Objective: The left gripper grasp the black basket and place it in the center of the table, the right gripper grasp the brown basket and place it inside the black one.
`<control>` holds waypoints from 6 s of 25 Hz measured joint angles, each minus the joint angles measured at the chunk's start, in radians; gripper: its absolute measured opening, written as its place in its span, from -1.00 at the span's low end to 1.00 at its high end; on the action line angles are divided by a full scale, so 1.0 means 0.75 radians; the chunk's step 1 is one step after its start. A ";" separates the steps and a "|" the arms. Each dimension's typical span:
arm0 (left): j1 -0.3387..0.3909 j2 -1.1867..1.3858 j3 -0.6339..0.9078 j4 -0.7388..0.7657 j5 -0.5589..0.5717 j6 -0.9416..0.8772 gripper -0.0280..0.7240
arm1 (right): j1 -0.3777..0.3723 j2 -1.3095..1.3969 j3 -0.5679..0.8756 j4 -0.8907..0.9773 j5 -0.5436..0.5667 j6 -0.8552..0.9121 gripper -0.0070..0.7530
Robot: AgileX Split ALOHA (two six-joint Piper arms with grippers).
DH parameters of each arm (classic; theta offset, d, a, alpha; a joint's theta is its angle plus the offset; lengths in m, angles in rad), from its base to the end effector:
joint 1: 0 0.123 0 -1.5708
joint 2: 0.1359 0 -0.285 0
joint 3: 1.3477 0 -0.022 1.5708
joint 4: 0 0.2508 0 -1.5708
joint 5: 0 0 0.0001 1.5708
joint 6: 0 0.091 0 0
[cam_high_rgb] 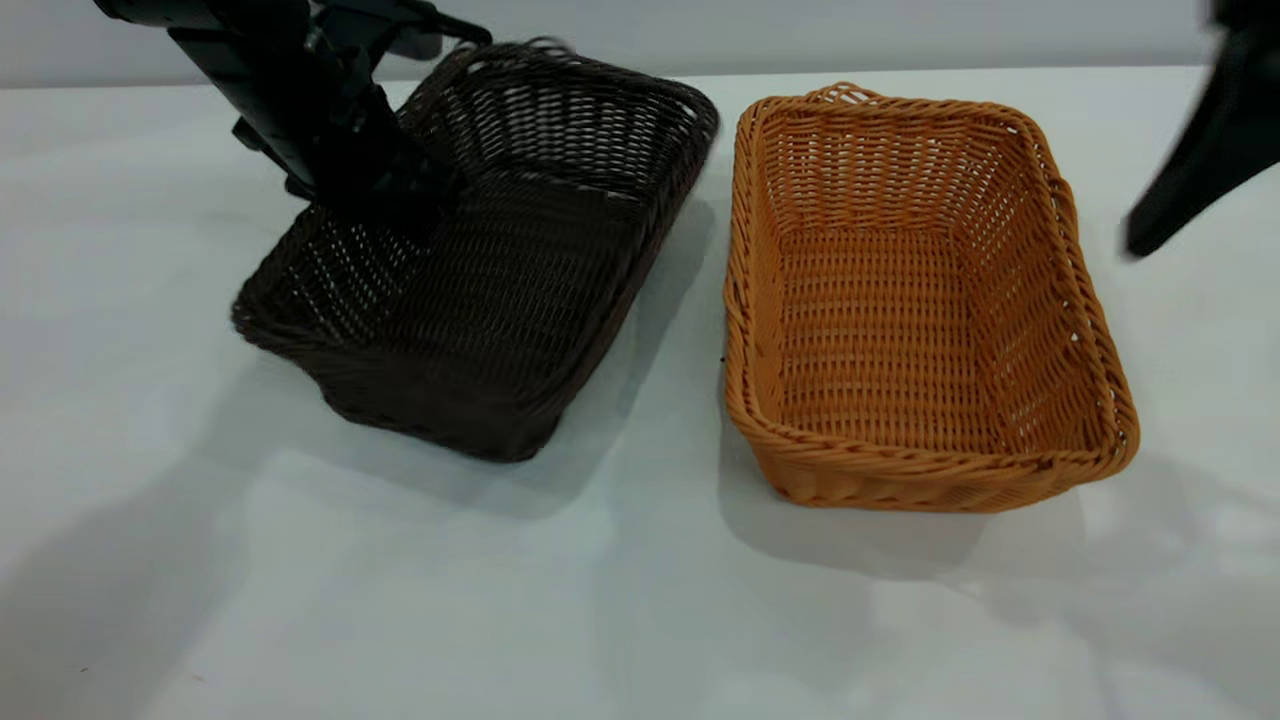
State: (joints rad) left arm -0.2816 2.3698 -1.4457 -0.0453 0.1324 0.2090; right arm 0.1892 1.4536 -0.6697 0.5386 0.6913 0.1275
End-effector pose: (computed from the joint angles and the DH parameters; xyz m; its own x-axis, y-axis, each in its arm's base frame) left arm 0.4466 -0.1298 0.0457 -0.7354 0.3828 -0.5592 0.4067 0.9093 0.0876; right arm 0.2238 0.0732 0.1807 -0.9429 0.3297 -0.0473 0.2840 0.8702 0.4027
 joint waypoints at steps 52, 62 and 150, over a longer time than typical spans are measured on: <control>0.135 -0.365 -0.015 0.014 0.043 0.220 -0.72 | 0.049 0.907 -0.218 0.979 -0.599 -0.255 -0.07; 0.135 -0.368 -0.015 0.014 0.043 0.229 -0.72 | 0.020 0.942 -0.342 1.000 -0.643 -0.366 -0.77; 0.426 -0.619 -0.020 -1.137 0.573 1.295 0.43 | 0.051 0.998 -0.977 0.106 0.317 -0.352 -0.78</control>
State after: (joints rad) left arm 0.0381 1.9054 -1.4607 -0.8984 0.5618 1.1800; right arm 0.2277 2.2024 -1.4021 0.6182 0.9288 -0.1367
